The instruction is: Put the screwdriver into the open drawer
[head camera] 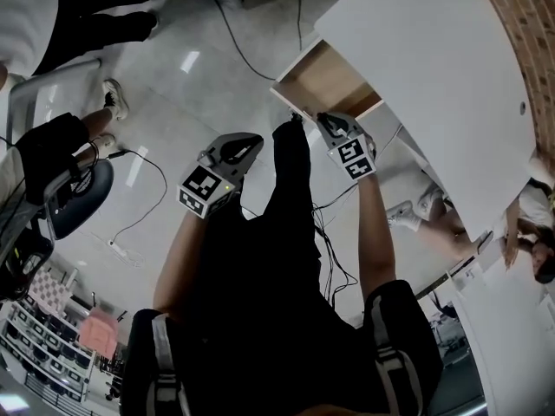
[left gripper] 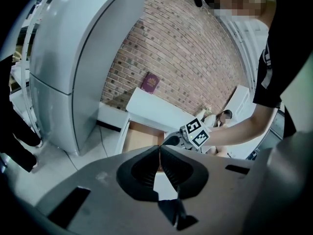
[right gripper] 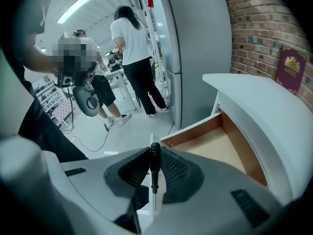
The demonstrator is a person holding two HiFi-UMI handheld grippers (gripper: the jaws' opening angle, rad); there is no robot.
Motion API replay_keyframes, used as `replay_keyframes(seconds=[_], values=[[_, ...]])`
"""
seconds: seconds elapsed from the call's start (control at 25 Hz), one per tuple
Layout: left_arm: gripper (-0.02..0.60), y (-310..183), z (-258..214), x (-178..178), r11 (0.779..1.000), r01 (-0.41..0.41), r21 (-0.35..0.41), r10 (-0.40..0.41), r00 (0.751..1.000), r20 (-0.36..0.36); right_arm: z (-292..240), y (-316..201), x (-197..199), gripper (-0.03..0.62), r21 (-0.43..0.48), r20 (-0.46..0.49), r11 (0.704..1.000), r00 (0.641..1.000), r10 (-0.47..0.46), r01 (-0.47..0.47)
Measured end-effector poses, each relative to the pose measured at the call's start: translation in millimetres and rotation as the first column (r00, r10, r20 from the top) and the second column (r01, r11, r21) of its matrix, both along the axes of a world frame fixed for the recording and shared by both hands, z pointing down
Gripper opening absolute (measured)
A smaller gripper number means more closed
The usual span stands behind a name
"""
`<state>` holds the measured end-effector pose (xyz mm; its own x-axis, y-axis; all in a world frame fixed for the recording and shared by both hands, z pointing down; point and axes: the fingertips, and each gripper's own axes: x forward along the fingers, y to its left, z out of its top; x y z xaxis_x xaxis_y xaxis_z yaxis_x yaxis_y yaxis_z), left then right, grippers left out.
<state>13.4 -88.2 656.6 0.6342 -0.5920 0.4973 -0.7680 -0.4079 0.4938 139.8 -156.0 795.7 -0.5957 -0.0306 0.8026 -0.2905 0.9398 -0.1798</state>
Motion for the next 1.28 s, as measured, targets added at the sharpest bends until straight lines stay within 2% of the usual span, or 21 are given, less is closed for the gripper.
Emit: replay_keyframes(seconds=[0.12, 0.4, 0.64, 1.0, 1.28], values=[[0.02, 1.5, 11.8, 7.1, 1.0, 0.001, -0.016, -0.001, 1.0, -0.006, 26.4, -4.0, 3.9, 0.124, -0.034, -0.005, 0.998, 0.999, 0.044, -0.045], [0.02, -5.9, 34.0, 23.2, 0.999, -0.03, -0.02, 0.03, 1.0, -0.005, 72.1, -1.6, 6.8, 0.124, -0.073, -0.046, 0.997, 0.999, 0.015, -0.019], [0.02, -11.9, 49.0, 33.7, 1.0, -0.002, -0.022, 0.002, 1.0, -0.02, 110.6, -6.7, 12.7, 0.124, -0.123, -0.041, 0.991, 0.998, 0.052, -0.056], [0.02, 4.8, 73.9, 33.4, 0.997, 0.042, -0.068, -0.044, 0.999, -0.031, 167.4, -10.5, 5.2, 0.124, -0.13, -0.096, 0.991, 0.995, -0.024, 0.011], [0.02, 17.7, 94.2, 33.8, 0.992, 0.069, -0.106, -0.074, 0.996, -0.042, 203.8, -19.0, 1.3, 0.124, -0.145, -0.132, 0.989, 0.99, -0.04, 0.02]])
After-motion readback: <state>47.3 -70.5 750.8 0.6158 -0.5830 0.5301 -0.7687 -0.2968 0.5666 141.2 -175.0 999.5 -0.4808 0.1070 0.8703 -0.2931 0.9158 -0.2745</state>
